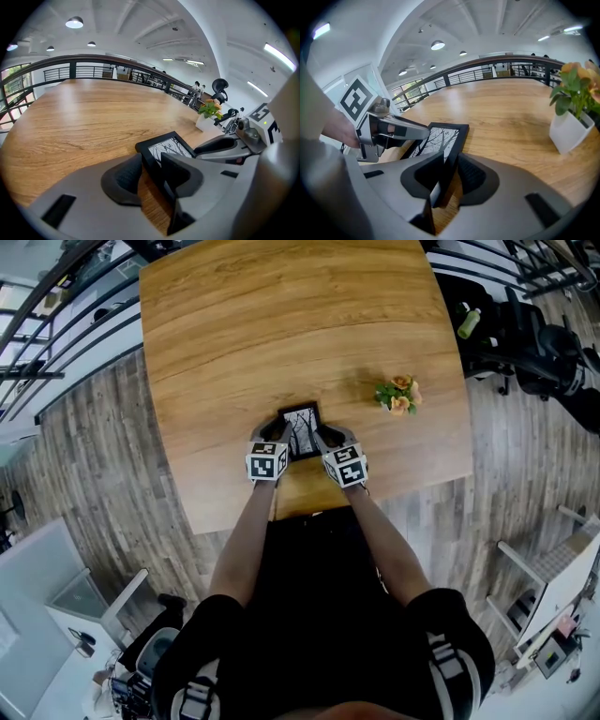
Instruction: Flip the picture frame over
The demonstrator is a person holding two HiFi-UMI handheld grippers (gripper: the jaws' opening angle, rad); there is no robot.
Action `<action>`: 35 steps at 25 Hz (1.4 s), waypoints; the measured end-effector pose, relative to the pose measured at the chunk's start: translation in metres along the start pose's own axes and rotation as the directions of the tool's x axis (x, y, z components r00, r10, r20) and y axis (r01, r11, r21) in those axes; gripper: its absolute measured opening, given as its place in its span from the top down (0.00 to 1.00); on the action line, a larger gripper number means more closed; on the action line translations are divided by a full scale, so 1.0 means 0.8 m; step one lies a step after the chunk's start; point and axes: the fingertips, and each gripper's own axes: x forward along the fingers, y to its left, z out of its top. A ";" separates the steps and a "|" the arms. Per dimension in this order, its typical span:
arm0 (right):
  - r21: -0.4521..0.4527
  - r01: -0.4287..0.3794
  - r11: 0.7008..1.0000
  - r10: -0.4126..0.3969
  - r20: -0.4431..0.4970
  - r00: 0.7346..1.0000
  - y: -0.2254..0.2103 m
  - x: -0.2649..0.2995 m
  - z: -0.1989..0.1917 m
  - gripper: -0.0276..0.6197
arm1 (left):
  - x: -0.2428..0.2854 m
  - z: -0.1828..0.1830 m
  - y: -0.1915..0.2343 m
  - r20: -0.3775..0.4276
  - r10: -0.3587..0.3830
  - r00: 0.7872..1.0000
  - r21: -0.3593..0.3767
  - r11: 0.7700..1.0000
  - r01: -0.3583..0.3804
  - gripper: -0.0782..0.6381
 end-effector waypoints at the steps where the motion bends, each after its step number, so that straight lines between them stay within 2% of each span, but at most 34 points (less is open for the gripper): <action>1: -0.002 0.002 1.000 -0.002 -0.001 1.000 0.000 0.001 0.000 0.79 | 0.000 -0.001 0.001 -0.002 0.004 1.000 0.005 1.000 -0.004 0.69; 10: -0.043 0.016 0.999 -0.016 0.015 1.000 0.002 -0.002 0.004 0.79 | -0.003 0.001 0.004 0.007 0.022 1.000 0.048 0.999 -0.022 0.67; 16: -0.035 0.033 0.999 -0.032 0.030 0.999 -0.004 -0.015 0.006 0.79 | -0.019 0.005 0.010 0.038 0.044 0.998 0.061 0.997 -0.047 0.67; 23: -0.055 0.052 0.997 -0.048 0.062 0.997 -0.003 -0.038 0.008 0.95 | -0.041 0.006 0.006 0.069 0.054 0.996 0.066 0.996 -0.059 0.67; 25: -0.073 0.031 0.997 -0.026 0.068 0.997 0.005 -0.046 0.009 0.95 | -0.049 0.004 0.002 0.077 0.063 0.995 0.063 0.996 -0.068 0.67; 26: -0.084 0.022 0.996 -0.016 0.064 0.998 0.009 -0.048 0.007 0.95 | -0.054 0.004 0.001 0.081 0.074 0.994 0.066 0.995 -0.080 0.68; 29: -0.107 0.011 0.994 -0.006 0.045 0.999 0.011 -0.052 -0.001 0.95 | -0.066 -0.001 -0.008 0.097 0.112 0.989 0.096 0.988 -0.121 0.82; 35: -0.139 0.022 0.990 -0.016 0.043 0.999 0.005 -0.069 -0.013 0.95 | -0.081 -0.017 -0.023 0.102 0.130 0.986 0.072 0.988 -0.138 0.85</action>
